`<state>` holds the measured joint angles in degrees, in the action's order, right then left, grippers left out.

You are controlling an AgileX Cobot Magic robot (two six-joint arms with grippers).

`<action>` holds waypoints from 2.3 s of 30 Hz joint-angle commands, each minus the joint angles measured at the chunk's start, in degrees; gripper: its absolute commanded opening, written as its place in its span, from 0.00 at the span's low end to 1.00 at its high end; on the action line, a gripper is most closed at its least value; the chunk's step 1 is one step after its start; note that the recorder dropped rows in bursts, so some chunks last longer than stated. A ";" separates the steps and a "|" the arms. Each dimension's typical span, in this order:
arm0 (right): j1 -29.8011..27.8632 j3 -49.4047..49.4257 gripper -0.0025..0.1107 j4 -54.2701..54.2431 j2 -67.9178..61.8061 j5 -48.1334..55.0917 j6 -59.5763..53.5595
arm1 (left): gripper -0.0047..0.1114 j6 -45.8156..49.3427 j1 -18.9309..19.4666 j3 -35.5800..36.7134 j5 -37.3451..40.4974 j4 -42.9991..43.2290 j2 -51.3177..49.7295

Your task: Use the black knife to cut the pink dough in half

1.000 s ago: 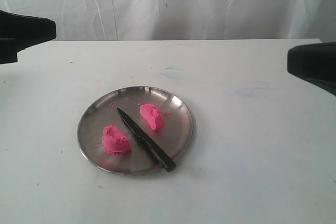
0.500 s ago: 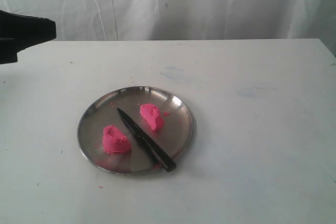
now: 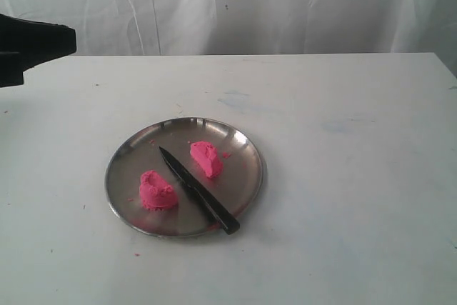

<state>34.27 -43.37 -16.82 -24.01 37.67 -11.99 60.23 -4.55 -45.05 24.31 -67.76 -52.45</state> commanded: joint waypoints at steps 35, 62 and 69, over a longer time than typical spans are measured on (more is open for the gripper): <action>-2.46 40.11 0.02 11.71 21.22 -26.79 7.73 | 0.04 -0.11 -0.21 0.36 0.48 -1.09 0.47; -2.46 43.37 0.02 12.42 22.87 -27.26 7.73 | 0.04 -0.11 -0.21 0.36 0.48 -1.09 0.47; -2.46 43.37 0.02 12.42 22.87 -27.37 7.73 | 0.04 -0.11 -0.21 0.36 0.48 -1.09 0.47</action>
<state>32.06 -0.30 -4.85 -1.43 10.54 -4.50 60.23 -4.55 -45.05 24.31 -67.76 -52.45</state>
